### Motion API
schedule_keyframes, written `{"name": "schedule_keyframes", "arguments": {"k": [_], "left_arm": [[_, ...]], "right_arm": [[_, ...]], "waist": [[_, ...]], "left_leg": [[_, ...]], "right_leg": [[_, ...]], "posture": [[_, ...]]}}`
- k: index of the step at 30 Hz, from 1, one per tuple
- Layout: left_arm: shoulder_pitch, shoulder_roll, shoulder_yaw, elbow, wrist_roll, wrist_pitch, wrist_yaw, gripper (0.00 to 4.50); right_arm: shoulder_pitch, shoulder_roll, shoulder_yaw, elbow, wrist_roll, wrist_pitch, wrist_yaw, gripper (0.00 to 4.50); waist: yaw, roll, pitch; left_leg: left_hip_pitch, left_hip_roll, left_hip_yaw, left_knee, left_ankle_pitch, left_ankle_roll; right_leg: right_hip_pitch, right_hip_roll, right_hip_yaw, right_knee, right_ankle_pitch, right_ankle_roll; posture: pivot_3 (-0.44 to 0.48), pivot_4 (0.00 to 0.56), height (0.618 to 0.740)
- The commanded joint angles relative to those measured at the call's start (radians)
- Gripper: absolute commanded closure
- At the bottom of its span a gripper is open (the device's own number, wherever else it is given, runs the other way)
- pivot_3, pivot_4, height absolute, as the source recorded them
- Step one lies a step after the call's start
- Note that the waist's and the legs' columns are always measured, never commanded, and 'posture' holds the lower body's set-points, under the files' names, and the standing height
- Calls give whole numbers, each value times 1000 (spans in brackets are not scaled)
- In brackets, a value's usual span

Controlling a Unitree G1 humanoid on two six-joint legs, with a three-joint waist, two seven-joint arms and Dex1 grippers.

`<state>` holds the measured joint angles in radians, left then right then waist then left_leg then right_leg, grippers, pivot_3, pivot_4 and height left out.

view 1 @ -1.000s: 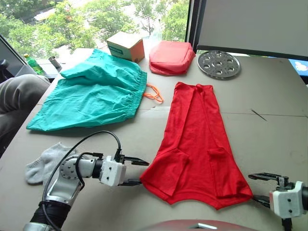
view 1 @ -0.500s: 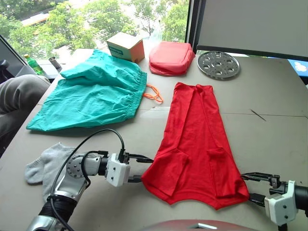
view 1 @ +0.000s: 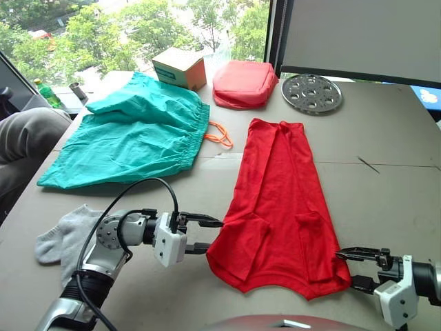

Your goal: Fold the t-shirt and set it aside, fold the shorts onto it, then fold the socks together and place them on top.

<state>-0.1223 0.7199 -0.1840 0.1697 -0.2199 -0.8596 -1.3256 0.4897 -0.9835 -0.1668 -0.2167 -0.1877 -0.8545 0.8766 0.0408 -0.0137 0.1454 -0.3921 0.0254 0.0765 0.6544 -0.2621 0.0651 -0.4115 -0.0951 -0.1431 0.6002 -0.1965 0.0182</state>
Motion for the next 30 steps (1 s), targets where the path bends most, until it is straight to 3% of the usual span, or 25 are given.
{"name": "schedule_keyframes", "arguments": {"k": [1,12,15,16,17,18,21,30], "left_arm": [[-21,14,-33,-41,-28,-23,-6,1920],[-44,34,-124,-82,-65,24,-53,1920],[-42,36,-151,-100,-68,62,-65,2757],[-43,36,-155,-104,-66,71,-65,2792],[-45,35,-158,-107,-63,76,-65,3347],[-48,33,-158,-108,-62,81,-65,3500],[-50,37,-157,-112,-57,96,-67,4478],[-38,83,-103,-123,-106,138,-64,4478]], "right_arm": [[-11,-20,17,-19,10,1,-11,1597],[-8,-66,66,-58,42,30,2,1597],[-32,-76,112,-61,55,64,17,2446],[-42,-77,123,-62,58,75,20,2772],[-50,-77,129,-64,60,85,22,3168],[-57,-79,136,-67,62,94,24,3337],[-61,-81,139,-67,67,115,23,4441],[-69,-65,139,-62,93,166,9,4441]], "waist": [[0,0,0],[0,0,0],[0,0,0],[0,0,0],[0,0,0],[0,0,0],[0,0,0],[0,-1,0]], "left_leg": [[1,0,0,0,0,0],[6,0,5,0,0,0],[7,0,5,0,0,0],[7,0,5,0,0,0],[7,0,5,0,0,0],[7,1,6,0,0,0],[7,1,7,0,0,0],[7,1,7,0,0,0]], "right_leg": [[0,0,1,1,0,0],[1,0,6,6,0,0],[1,0,7,7,0,0],[1,0,7,7,0,0],[1,0,7,7,0,0],[1,0,7,7,0,0],[1,0,8,7,0,0],[1,0,8,7,0,0]], "posture": [[0,150,739],[0,150,739],[0,150,739],[0,150,739],[0,150,739],[0,150,739],[0,150,739],[0,150,739]]}}
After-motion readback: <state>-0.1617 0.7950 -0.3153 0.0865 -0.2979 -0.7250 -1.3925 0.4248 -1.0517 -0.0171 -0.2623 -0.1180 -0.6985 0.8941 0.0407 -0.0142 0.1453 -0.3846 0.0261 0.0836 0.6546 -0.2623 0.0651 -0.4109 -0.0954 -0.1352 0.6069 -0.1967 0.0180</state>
